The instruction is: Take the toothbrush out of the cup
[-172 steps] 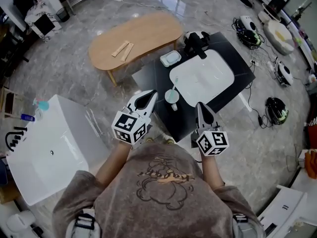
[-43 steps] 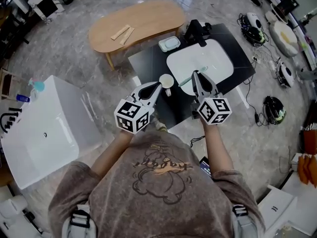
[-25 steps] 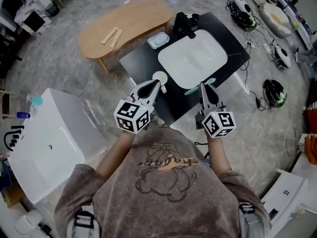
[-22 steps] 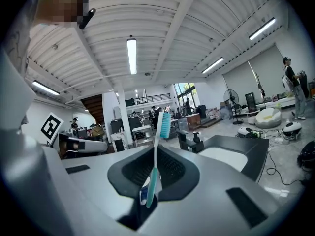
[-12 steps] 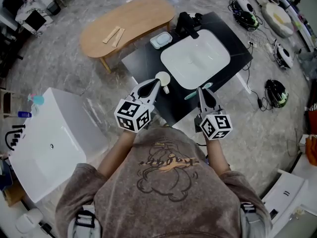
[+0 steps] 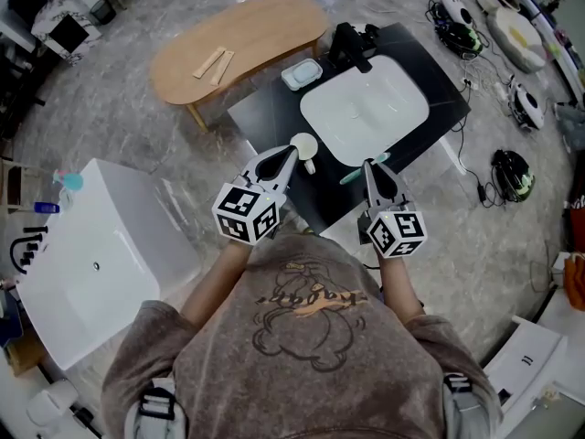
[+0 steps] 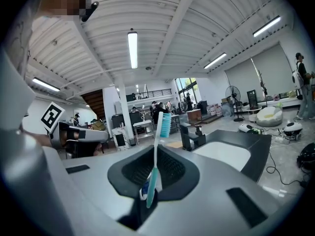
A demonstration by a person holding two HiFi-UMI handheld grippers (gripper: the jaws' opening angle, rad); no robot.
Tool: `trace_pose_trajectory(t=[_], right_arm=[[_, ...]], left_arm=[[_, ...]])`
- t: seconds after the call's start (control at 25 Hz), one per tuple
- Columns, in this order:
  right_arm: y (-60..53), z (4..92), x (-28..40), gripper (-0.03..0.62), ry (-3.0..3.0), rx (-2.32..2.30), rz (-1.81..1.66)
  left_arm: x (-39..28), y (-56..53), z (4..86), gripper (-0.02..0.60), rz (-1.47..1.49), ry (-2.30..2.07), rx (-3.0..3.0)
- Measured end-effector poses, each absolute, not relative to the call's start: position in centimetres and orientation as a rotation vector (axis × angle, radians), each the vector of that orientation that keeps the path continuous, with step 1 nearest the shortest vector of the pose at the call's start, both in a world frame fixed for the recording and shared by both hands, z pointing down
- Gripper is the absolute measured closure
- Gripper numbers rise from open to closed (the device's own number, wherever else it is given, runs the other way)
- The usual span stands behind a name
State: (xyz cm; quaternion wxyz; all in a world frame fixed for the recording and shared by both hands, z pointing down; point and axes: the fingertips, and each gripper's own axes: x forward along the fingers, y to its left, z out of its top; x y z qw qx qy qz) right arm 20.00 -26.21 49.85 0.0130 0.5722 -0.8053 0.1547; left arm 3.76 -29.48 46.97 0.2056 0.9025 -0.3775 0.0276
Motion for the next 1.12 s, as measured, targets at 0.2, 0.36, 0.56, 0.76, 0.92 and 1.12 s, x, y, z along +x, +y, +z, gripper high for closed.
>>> trace_pose_trajectory(t=[0.2, 0.36, 0.56, 0.76, 0.92, 1.12], right_arm=[[-26.49, 49.82, 19.73, 0.576, -2.513, 1.775, 0.482], [-26.64, 49.90, 19.55, 0.576, -2.518, 1.775, 0.489], [-26.51, 49.79, 19.34, 0.576, -2.521, 1.773, 0.492], [-26.45, 49.86, 19.46, 0.576, -2.518, 1.779, 0.494], [-26.32, 49.76, 19.59, 0.576, -2.516, 1.785, 0.494], [-26.20, 49.56, 19.79, 0.577, -2.517, 1.785, 0.493]], left_arm=[[3.50, -29.62, 46.87, 0.560, 0.079, -1.061, 2.513], [3.46, -29.59, 47.02, 0.560, 0.080, -1.066, 2.508], [3.47, -29.32, 46.93, 0.560, 0.078, -1.066, 2.506], [3.51, -29.25, 47.14, 0.560, 0.076, -1.062, 2.503], [3.56, -29.15, 47.04, 0.560, 0.073, -1.060, 2.502], [3.87, -28.97, 46.98, 0.560, 0.073, -1.052, 2.502]])
